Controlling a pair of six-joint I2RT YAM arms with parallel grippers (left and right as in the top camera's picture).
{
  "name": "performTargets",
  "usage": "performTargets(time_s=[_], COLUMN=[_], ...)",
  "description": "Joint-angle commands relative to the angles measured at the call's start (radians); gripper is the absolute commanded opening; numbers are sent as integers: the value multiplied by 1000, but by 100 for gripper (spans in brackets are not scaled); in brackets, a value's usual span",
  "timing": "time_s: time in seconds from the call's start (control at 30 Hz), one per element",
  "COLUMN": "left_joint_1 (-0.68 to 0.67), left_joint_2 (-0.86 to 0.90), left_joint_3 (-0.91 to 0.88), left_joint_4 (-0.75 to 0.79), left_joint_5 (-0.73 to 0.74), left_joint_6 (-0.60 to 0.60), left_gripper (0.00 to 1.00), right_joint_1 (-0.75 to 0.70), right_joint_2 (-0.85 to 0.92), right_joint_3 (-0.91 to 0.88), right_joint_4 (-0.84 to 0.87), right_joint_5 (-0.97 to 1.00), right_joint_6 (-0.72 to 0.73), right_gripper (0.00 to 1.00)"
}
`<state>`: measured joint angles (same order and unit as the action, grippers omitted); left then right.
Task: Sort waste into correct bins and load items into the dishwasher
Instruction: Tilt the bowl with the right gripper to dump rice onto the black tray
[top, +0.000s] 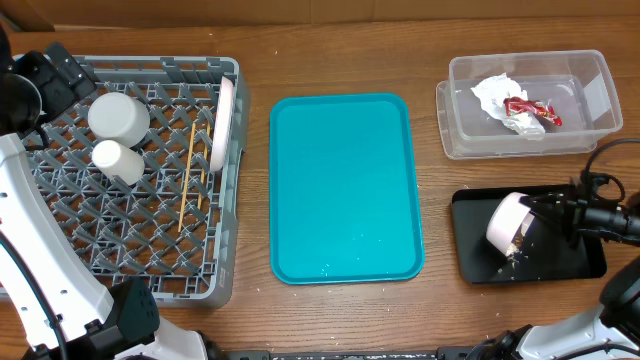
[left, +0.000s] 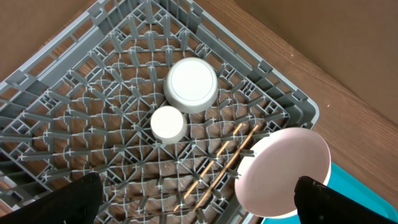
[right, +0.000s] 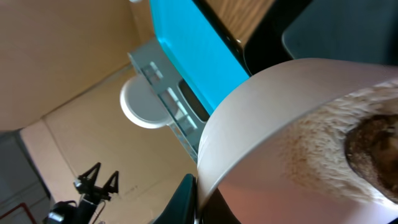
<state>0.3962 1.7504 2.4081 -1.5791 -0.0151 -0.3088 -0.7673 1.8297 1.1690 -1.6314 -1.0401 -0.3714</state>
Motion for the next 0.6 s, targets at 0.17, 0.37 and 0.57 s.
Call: performTargets(time_s=[0.17,0.37,0.57], left_joint_1=[3,3,3], left_joint_2=[-3,-3,-3], left_joint_3=[-2,-2,-2], left_joint_4=[2,2,2], left_joint_5=[8,8,8], left_joint_6=[-10,-10,-10], left_gripper=[100,100,100], right_joint_1=[-59,-58,-52], right_joint_2=[-14,-14,-14], right_joint_3=[-5,-6,-18], right_joint_4=[19,12,47], right_joint_5=[-113,-114,-114], right_joint_6=[-87,-102,-100], right_gripper=[4,4,4])
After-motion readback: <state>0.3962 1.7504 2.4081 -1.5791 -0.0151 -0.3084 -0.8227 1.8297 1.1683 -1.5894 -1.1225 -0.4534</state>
